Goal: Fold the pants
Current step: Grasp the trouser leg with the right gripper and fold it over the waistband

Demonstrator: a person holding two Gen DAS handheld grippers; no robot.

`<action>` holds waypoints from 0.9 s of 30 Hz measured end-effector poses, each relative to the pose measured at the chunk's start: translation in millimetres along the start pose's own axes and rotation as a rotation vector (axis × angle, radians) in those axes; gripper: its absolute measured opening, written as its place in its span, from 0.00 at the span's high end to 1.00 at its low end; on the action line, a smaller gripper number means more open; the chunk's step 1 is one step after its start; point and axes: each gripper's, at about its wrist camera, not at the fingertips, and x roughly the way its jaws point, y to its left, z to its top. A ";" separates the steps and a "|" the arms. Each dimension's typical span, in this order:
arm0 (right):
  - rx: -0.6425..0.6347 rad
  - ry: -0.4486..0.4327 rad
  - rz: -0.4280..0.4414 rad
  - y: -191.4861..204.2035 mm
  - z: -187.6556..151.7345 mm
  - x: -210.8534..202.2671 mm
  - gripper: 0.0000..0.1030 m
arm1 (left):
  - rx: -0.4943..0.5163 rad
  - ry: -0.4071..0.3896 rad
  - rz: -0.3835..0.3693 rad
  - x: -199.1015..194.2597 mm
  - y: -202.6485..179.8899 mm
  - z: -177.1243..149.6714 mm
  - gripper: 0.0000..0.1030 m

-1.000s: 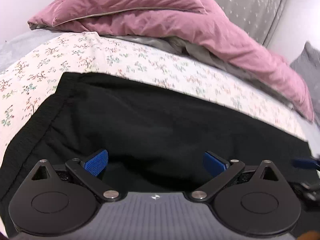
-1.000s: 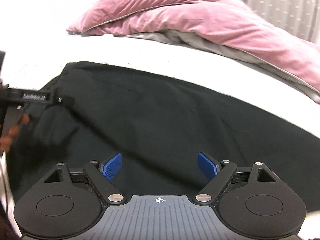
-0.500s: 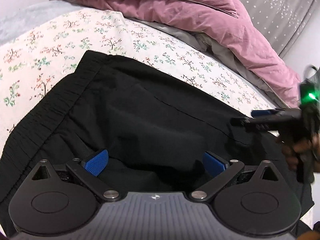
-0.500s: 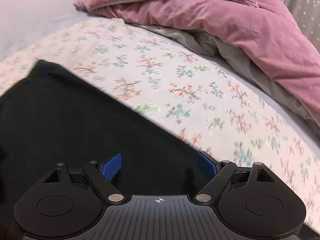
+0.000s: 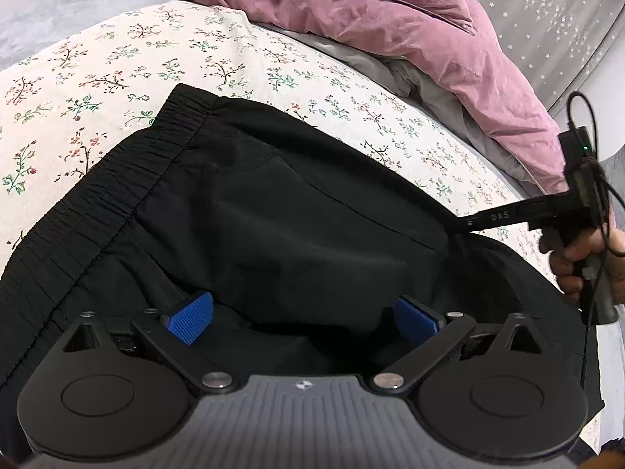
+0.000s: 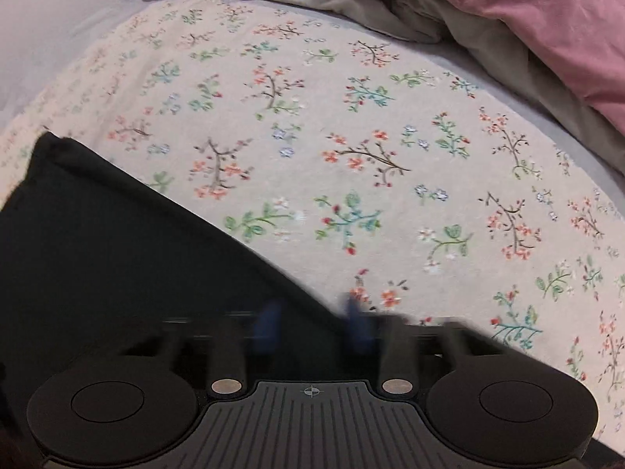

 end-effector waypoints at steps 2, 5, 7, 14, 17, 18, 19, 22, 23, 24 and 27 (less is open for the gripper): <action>-0.013 -0.011 -0.036 9.2 -5.0 -7.7 0.99 | -0.007 0.002 0.000 0.6 1.7 0.5 0.02; 0.012 -0.063 -0.060 16.5 -11.1 -29.2 1.00 | -0.010 -0.002 -0.002 -3.0 3.4 -0.4 0.03; 0.015 -0.110 -0.073 25.5 -18.2 -51.9 1.00 | -0.006 -0.010 -0.004 -7.3 3.7 -2.6 0.04; -0.058 -0.198 -0.126 79.7 -54.6 -134.8 1.00 | 0.051 -0.061 -0.045 -31.0 4.1 -22.6 0.06; -0.066 -0.228 -0.138 103.2 -77.9 -160.1 1.00 | 0.092 -0.110 -0.080 -48.1 7.9 -36.8 0.06; -0.067 -0.239 -0.140 111.1 -86.9 -167.2 1.00 | 0.103 -0.120 -0.090 -54.2 9.7 -41.5 0.06; -0.072 -0.250 -0.137 120.9 -97.9 -174.5 1.00 | 0.110 -0.127 -0.100 -59.5 12.3 -45.5 0.06; -0.087 -0.279 -0.132 146.5 -131.0 -187.8 1.00 | 0.120 -0.141 -0.123 -75.4 21.1 -58.4 0.07; -0.090 -0.285 -0.127 154.3 -141.7 -189.7 1.00 | 0.120 -0.145 -0.131 -80.2 25.2 -62.9 0.07; -0.091 -0.290 -0.121 160.9 -152.4 -190.5 1.00 | 0.119 -0.152 -0.139 -84.9 30.1 -68.3 0.07; -0.088 -0.286 -0.112 179.3 -182.7 -187.2 1.00 | 0.107 -0.151 -0.145 -93.8 41.6 -83.4 0.07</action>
